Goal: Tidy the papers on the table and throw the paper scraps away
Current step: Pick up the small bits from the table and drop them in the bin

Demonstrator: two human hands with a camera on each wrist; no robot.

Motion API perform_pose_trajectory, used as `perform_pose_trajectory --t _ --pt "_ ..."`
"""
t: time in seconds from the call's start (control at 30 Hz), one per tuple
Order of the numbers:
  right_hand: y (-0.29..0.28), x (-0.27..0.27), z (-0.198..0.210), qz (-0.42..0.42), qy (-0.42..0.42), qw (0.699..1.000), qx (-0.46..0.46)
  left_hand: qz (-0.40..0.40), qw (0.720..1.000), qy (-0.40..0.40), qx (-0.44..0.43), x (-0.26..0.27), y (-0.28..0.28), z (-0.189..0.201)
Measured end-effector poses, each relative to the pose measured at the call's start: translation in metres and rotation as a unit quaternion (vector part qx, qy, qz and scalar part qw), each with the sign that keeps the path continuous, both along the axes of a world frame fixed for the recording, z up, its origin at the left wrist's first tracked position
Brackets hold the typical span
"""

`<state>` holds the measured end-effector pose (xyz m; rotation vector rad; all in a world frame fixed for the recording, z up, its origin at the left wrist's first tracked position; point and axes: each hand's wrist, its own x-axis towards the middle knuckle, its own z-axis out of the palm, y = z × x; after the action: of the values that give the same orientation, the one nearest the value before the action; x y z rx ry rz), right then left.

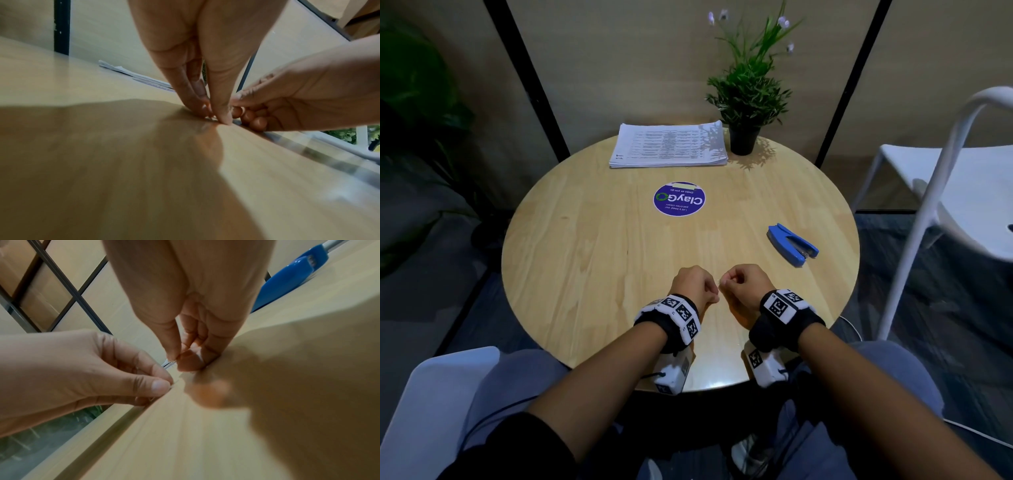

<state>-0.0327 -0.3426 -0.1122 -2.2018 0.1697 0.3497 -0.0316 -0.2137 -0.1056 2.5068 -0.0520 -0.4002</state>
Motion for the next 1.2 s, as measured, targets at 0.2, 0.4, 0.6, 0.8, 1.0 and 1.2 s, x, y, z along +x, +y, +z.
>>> perform_pose_trajectory --t 0.2,0.4,0.6,0.8,1.0,1.2 --pt "-0.001 0.001 -0.002 -0.013 -0.001 1.0 0.015 -0.006 1.0 0.022 0.011 -0.002 -0.004 0.005" --pt "0.002 0.002 -0.004 -0.016 -0.006 1.0 0.018 0.002 1.0 0.022 0.011 -0.004 -0.003 0.003" --pt "0.001 0.004 -0.009 -0.023 0.003 0.999 0.043 0.057 0.998 0.009 0.02 -0.002 -0.006 -0.003" --pt "-0.001 0.005 -0.011 -0.021 -0.007 0.999 0.031 0.03 0.999 0.005 0.035 0.005 -0.008 -0.005" --pt "-0.002 0.004 -0.011 -0.026 -0.01 0.999 0.044 -0.023 0.995 0.041 0.092 0.011 -0.012 -0.002" --pt "-0.001 0.005 -0.01 -0.019 -0.005 0.999 0.035 -0.066 0.985 0.069 0.142 0.012 -0.014 0.001"
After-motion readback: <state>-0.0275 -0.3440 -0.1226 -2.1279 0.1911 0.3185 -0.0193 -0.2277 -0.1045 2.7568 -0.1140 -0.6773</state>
